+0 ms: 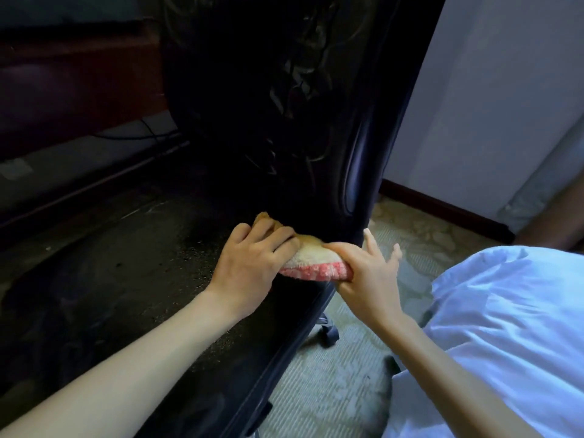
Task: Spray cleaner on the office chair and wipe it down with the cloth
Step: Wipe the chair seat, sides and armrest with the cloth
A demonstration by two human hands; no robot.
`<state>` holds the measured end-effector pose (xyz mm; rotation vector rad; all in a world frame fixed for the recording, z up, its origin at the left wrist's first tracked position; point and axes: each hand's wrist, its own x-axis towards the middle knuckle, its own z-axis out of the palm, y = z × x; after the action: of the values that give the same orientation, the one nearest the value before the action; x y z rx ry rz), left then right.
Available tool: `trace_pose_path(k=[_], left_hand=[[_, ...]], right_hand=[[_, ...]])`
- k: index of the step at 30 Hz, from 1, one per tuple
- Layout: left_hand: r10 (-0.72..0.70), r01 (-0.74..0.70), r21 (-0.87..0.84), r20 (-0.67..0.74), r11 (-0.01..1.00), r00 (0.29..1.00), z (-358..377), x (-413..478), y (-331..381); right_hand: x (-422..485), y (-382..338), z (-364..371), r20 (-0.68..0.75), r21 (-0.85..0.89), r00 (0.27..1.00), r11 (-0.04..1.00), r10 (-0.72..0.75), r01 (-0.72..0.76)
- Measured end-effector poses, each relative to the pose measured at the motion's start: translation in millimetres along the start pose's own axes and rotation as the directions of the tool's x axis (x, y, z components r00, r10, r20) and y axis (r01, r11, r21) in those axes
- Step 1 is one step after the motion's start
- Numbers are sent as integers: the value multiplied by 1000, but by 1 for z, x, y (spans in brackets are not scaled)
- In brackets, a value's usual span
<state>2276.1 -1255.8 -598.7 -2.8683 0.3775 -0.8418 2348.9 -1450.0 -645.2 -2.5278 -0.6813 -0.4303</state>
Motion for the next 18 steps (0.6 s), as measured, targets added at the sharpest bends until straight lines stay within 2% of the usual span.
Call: trace_pose_path(k=[2,4,6,8,10,12,13,15,18], left_hand=[[-4,4,10,41,1000,999,-5,-20,-13],[-30,26,44,77,999,997,-13,-35,-29],[-65,58,65,109,996,992,-17,-47,-45],[-142,134,65,144,989,979,-19,-55,-61],[-203,196,51,257,979,945,-20,-67,-68],[-235,242,33,390,970,890,-8,-88,-66],[-258,286,4,444,958,858,-1,-101,-60],[-288,369,-71,497,927,818,10,-120,-50],[-307,387,-51,517,921,799,19,-128,-52]], right_hand=[[-6,-17,4,-19,-39,995,995,-94,93],[0,-37,3,-89,-7,972,976,-219,219],[13,-58,5,-107,40,953,956,-284,289],[21,-76,15,-3,64,954,952,-299,299],[20,-88,36,190,96,934,952,-303,289],[6,-100,63,439,104,858,964,-266,246],[-3,-105,76,519,65,822,970,-233,235],[-18,-110,88,525,8,830,976,-188,217],[-21,-106,89,518,5,833,974,-196,226]])
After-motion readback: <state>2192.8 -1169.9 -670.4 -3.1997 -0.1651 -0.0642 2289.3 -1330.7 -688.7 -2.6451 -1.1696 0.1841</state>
